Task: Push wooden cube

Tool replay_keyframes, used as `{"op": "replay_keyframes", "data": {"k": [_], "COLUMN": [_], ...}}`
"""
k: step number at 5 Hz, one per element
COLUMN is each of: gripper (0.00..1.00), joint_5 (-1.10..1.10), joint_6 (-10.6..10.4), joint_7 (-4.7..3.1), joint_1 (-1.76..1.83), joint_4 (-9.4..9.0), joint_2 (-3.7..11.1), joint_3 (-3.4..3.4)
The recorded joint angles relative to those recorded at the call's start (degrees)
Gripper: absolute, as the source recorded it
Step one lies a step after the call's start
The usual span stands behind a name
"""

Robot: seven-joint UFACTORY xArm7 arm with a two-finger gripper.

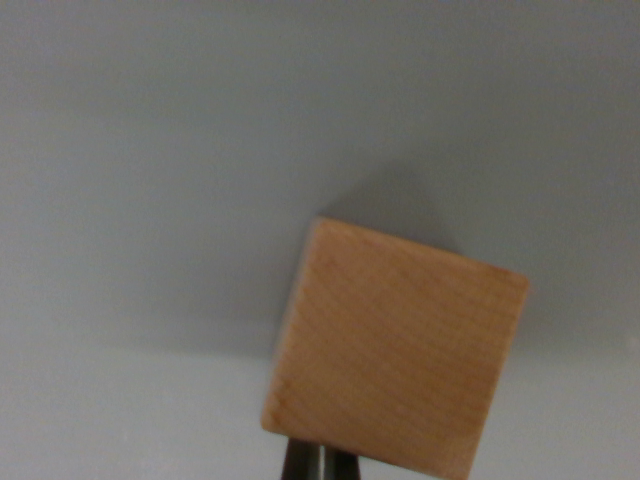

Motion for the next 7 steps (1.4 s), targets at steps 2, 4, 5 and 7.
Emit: {"op": "replay_keyframes", "data": {"k": [2,4,5,7], "gripper": [1.00,1.00,1.00,1.00], "joint_5": [-0.15,-0.29,-0.29,-0.39], "joint_6": [0.65,1.24,1.24,1.66], "joint_7": [-0.20,-0.39,-0.39,-0.52], "joint_1": [-0.05,-0.10,-0.10,-0.14], "joint_4": [2.04,3.86,3.86,5.20], "joint_2": [1.39,2.63,2.63,3.54], "joint_3": [-0.18,-0.35,-0.35,-0.47]}}
